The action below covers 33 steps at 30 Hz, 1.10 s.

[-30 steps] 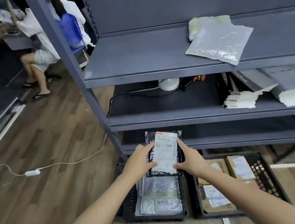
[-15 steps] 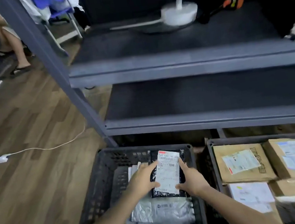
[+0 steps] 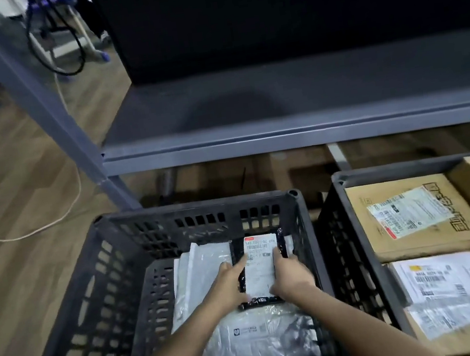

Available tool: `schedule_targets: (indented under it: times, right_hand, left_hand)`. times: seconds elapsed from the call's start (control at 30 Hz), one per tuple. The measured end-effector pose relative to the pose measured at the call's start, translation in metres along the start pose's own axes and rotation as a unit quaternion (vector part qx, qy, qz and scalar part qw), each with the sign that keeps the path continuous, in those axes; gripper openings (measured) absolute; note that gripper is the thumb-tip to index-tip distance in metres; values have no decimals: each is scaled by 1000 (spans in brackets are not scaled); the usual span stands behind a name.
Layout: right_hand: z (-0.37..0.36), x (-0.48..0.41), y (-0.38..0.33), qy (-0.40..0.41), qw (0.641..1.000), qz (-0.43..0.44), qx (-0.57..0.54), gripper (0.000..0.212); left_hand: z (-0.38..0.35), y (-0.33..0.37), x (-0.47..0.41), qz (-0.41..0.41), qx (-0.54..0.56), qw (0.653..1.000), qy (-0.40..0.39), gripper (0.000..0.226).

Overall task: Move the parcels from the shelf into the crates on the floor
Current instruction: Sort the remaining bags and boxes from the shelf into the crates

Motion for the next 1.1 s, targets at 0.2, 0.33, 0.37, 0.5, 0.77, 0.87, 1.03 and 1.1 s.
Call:
schedule_targets:
  times: [0.2,0.33,0.37,0.5,0.77,0.87,1.03,1.1]
  right_hand:
    - [0,-18,-4,-20,998,-50,18,77]
    - [5,-35,-2,-26,995,-72,70,69]
    - [5,-39,-2,-28,993,-77,83,67]
    - [2,-48,-8,-3,981,-82,174,54]
    - [-10,-68,-3,-19,980,37,196,90]
    - [-18,-75,3,-35,984,6,175,86]
    - [-25,-86,3,-59,986,-27,152,80]
    - [-25,-89,3,-66,986,-32,149,79]
  left_hand:
    - [7,-7,-27,6,-12,1000,-12,89]
    - [3,-6,-46,10,-38,999,-15,94]
    - [1,-8,-51,14,-44,999,-16,96]
    - [6,-5,-56,23,-169,985,4,95]
    - [5,-1,-64,-46,-302,950,-63,103]
    - [-3,-7,-76,-42,-326,942,-71,103]
    - [-13,-11,-91,-31,-380,922,-73,105]
    - [-14,-10,-93,-29,-382,920,-77,105]
Point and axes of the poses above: each hand's wrist, its own x-axis away from the middle knuckle, its own z-axis out of the back of the hand, y = z × x, the point moved 5 cm from there along -x, towards the middle knuckle, and after that the axes turned 13 degrees about -y, right-handed, at the moved point
